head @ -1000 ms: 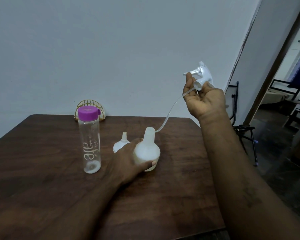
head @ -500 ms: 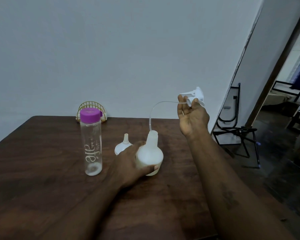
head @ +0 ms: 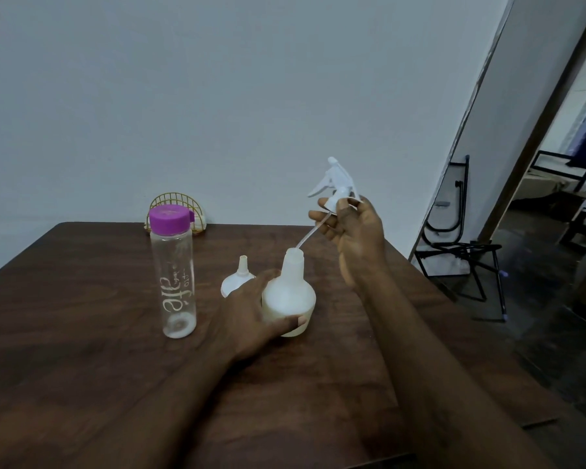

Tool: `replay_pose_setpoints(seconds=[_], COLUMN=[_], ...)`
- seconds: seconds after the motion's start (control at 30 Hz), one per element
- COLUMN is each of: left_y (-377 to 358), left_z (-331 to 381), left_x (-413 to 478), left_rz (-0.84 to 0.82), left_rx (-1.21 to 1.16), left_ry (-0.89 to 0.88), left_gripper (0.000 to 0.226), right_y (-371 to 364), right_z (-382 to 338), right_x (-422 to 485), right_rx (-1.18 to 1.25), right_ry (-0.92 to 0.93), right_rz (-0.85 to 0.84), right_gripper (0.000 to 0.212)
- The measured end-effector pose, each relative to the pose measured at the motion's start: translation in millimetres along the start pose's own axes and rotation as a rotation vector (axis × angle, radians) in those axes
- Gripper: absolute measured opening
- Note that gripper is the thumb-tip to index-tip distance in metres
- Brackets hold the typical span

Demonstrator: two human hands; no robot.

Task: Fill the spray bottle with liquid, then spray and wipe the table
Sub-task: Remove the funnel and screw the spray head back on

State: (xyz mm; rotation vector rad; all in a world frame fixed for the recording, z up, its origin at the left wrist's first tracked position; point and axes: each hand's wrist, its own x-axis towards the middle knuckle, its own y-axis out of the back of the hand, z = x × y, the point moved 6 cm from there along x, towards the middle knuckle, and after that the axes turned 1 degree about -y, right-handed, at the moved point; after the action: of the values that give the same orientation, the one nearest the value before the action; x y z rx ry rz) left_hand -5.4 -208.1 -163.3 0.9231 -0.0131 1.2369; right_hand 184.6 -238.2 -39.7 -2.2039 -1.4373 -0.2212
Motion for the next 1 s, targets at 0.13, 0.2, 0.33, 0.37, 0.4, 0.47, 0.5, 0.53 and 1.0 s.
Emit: replay_pose_setpoints(seconds=[0.13,0.2,0.33,0.37,0.4,0.47,0.5,0.53,1.0], left_y=[-1,-2,0,0,0,1,1,1,1], left_z=[-2,-2,2,2,3,4,4,4,6], left_x=[0,1,0,0,-1,0,0,0,1], left_rz=[0.007,0.014,0.017,0.020,0.022,0.018,0.014,0.012,0.005], left_rx=[-0.009,-0.011,-0.023,-0.023,-0.022,-0.028,-0.035,-0.039,-0.040], left_ry=[0.004,-0.008,-0.027,-0.033,-0.035,-0.035,-0.034,-0.034,-0.028], left_gripper=[0.082,0.080,0.072,0.071,0.069,0.068,0.067,0.065,0.070], right_y=[-8,-11,-15,-15,-13,-10,-9,-8,-7], right_z=[2,1,14,19,24,36,41,46,62], right_x=[-8,-9,-14,-17,-20,-25,-28,-30,-38], right_rx=[-0.043,-0.106,-0.284,-0.324,-0.357,-0.412,-0.435,-0.442,-0.347], right_ry=[0.010,0.009,-0.005,-0.005,-0.008,-0.025,-0.038,-0.053,0.009], right_rz=[-0.057,-0.085,-0.152,-0.161,-0.167,-0.175,-0.177,-0.174,-0.206], right_gripper=[0.027,0.023,0.016,0.014,0.014,0.014,0.014,0.015,0.021])
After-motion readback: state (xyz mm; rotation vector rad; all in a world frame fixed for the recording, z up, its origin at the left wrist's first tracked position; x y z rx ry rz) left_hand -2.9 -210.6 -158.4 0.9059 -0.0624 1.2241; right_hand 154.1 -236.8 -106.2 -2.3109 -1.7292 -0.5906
